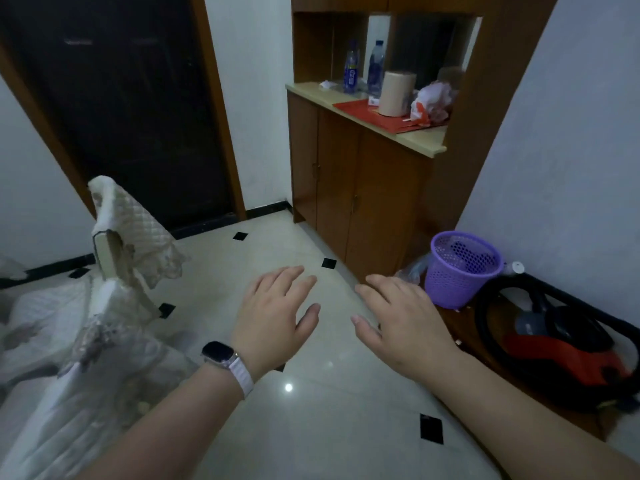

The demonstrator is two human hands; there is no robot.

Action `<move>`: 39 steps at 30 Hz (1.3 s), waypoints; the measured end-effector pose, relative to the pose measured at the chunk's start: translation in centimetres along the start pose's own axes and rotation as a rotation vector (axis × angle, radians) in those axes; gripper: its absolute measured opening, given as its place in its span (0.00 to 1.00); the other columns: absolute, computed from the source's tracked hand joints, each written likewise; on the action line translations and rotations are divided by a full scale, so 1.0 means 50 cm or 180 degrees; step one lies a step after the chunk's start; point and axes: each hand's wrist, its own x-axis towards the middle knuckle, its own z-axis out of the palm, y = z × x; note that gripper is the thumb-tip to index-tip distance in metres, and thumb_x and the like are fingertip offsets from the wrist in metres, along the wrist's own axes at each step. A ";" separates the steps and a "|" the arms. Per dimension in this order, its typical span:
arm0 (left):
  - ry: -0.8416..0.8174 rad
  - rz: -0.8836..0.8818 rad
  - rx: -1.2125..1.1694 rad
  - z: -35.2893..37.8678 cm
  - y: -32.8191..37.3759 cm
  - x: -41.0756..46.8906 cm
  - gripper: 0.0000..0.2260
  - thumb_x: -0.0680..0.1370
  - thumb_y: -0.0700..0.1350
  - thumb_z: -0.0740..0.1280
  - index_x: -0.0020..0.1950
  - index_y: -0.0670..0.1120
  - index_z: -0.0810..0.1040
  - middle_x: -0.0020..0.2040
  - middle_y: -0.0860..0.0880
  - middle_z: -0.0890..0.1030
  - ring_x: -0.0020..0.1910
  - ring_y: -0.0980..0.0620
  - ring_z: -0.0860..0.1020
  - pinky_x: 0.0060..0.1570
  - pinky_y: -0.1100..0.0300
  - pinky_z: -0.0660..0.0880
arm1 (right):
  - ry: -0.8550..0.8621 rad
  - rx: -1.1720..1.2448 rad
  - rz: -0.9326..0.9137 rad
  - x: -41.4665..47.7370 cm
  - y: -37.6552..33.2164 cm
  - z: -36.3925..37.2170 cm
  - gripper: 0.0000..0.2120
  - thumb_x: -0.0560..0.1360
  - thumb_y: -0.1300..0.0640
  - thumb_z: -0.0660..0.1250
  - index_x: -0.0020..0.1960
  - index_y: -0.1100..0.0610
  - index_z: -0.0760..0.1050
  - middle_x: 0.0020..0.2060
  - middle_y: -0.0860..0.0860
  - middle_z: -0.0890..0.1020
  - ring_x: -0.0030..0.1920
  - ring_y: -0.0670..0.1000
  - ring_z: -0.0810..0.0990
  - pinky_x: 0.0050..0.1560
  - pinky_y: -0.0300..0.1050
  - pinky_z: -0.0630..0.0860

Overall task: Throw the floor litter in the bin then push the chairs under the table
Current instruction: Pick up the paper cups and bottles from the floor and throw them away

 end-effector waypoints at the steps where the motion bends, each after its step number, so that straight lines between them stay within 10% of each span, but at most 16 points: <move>1: -0.0006 -0.0002 0.0017 0.006 -0.018 0.012 0.19 0.77 0.56 0.60 0.63 0.48 0.79 0.63 0.47 0.79 0.60 0.46 0.77 0.61 0.51 0.70 | -0.0001 0.0021 -0.0070 0.024 0.003 0.013 0.22 0.76 0.42 0.59 0.61 0.55 0.78 0.58 0.53 0.80 0.57 0.55 0.78 0.53 0.50 0.74; 24: -0.0238 -0.0943 0.0866 0.215 -0.285 0.572 0.21 0.78 0.57 0.59 0.68 0.50 0.75 0.66 0.48 0.76 0.64 0.46 0.74 0.63 0.49 0.70 | -0.0160 0.0751 -0.0921 0.690 0.349 0.324 0.22 0.78 0.43 0.55 0.62 0.55 0.76 0.60 0.53 0.79 0.59 0.55 0.77 0.58 0.51 0.73; 39: -0.0131 -0.1303 0.0819 0.355 -0.659 0.724 0.21 0.77 0.56 0.60 0.64 0.47 0.78 0.62 0.46 0.79 0.60 0.44 0.77 0.57 0.48 0.73 | -0.0445 0.0785 -0.1307 1.096 0.254 0.573 0.23 0.77 0.42 0.56 0.62 0.54 0.76 0.60 0.53 0.79 0.59 0.54 0.77 0.57 0.51 0.73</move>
